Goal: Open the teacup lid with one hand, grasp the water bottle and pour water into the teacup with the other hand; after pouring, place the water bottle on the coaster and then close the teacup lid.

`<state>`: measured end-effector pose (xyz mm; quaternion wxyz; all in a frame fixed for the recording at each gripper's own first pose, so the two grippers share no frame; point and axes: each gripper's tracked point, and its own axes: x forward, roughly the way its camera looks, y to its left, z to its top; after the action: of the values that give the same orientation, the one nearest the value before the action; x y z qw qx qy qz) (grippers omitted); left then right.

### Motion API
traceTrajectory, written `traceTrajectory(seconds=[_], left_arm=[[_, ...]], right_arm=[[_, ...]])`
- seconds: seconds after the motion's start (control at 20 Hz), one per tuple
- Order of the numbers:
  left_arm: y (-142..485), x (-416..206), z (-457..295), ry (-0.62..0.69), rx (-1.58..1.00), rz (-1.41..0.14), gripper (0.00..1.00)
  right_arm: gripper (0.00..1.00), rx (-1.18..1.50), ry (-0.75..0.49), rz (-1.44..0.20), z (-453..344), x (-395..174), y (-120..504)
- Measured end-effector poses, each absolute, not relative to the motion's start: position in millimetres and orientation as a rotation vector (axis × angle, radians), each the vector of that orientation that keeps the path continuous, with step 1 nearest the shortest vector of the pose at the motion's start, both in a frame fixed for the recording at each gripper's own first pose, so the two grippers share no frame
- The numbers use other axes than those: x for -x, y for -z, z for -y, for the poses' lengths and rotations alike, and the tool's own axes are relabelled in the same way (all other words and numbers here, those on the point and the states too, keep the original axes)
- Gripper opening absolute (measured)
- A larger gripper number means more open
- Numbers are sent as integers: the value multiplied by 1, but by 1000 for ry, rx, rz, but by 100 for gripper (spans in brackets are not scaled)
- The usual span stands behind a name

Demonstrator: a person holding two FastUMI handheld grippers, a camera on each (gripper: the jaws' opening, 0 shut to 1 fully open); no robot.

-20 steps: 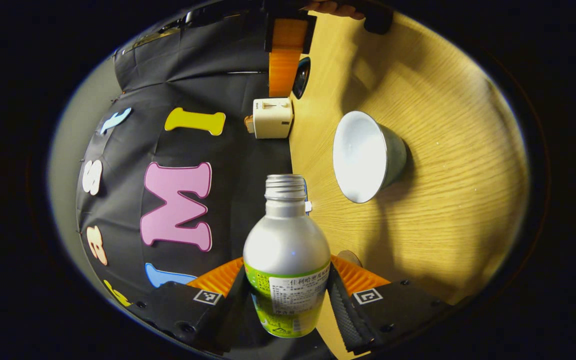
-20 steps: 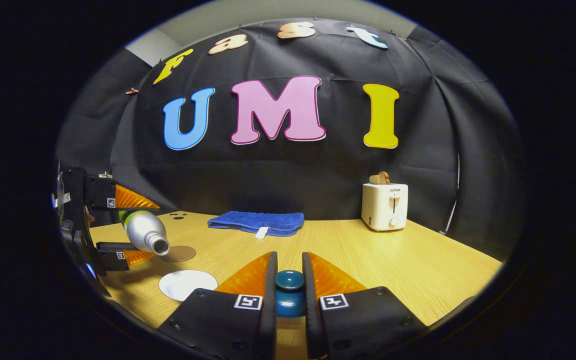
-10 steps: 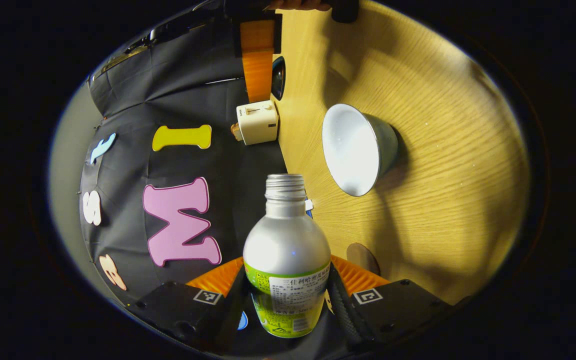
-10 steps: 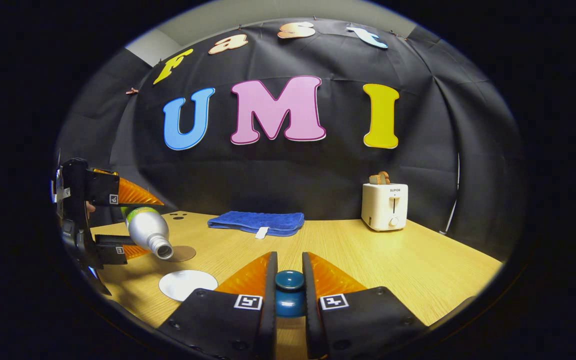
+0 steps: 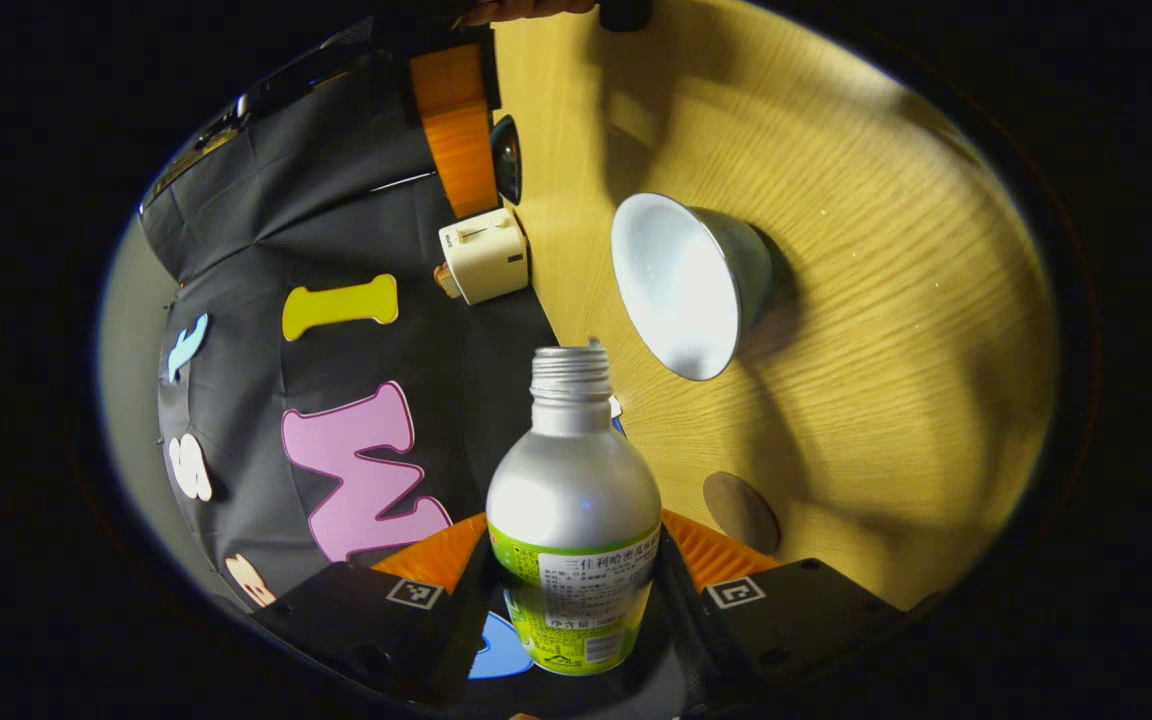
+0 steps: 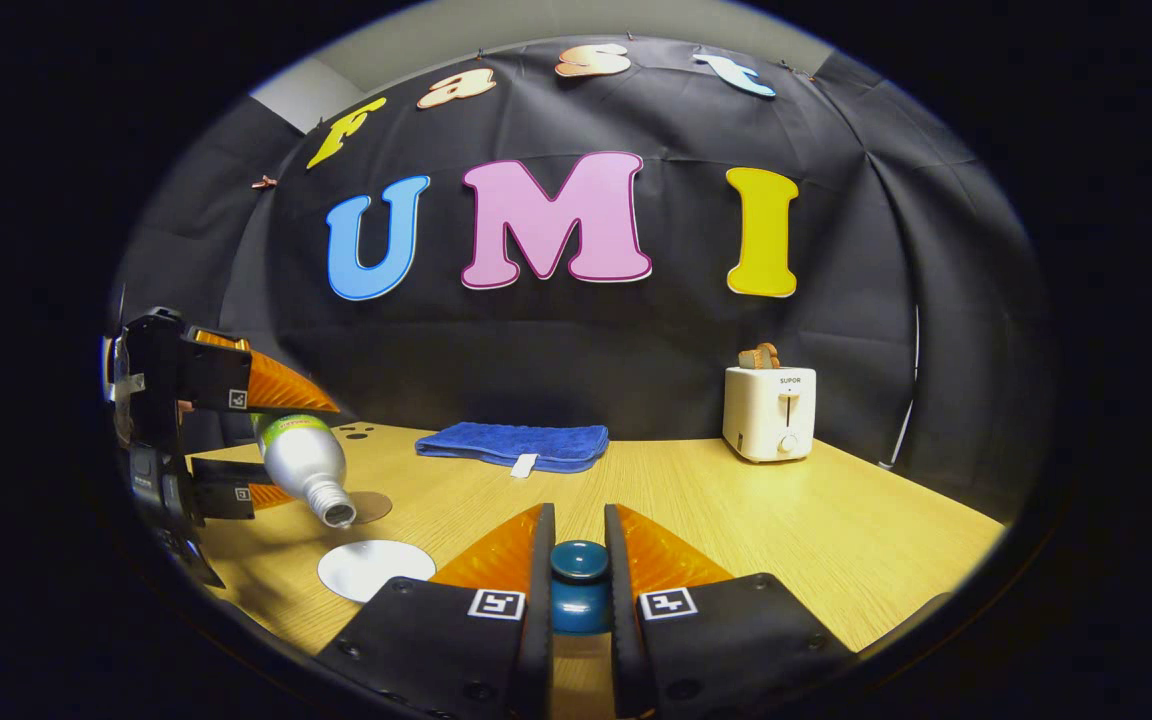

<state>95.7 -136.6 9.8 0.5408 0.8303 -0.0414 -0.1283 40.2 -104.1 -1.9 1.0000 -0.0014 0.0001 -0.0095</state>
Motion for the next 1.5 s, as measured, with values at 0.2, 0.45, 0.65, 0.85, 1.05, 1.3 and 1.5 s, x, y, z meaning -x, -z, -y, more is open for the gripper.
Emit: traceTrajectory(seconds=[0.2, 0.45, 0.65, 0.85, 1.05, 1.3, 1.5], left_arm=[[-9, -96, 136, 308, -1992, 96, 80], [-10, -96, 138, 309, -2024, 104, 81], [-11, -98, 137, 311, -2052, 104, 81], [-11, -101, 138, 311, -2081, 108, 81], [-12, -99, 140, 311, -2103, 115, 81], [-16, -100, 139, 298, -2144, 123, 81], [-17, -100, 142, 295, -2183, 131, 81]], right_arm=[[27, 3, 19, 0, 104, -40, 2], [27, 3, 19, 0, 104, -40, 2], [27, 3, 19, 0, 104, -40, 2], [27, 3, 19, 0, 105, -40, 2], [27, 3, 19, 0, 105, -40, 2], [27, 3, 19, -1, 104, -40, 2], [27, 3, 19, -1, 105, -40, 2]])
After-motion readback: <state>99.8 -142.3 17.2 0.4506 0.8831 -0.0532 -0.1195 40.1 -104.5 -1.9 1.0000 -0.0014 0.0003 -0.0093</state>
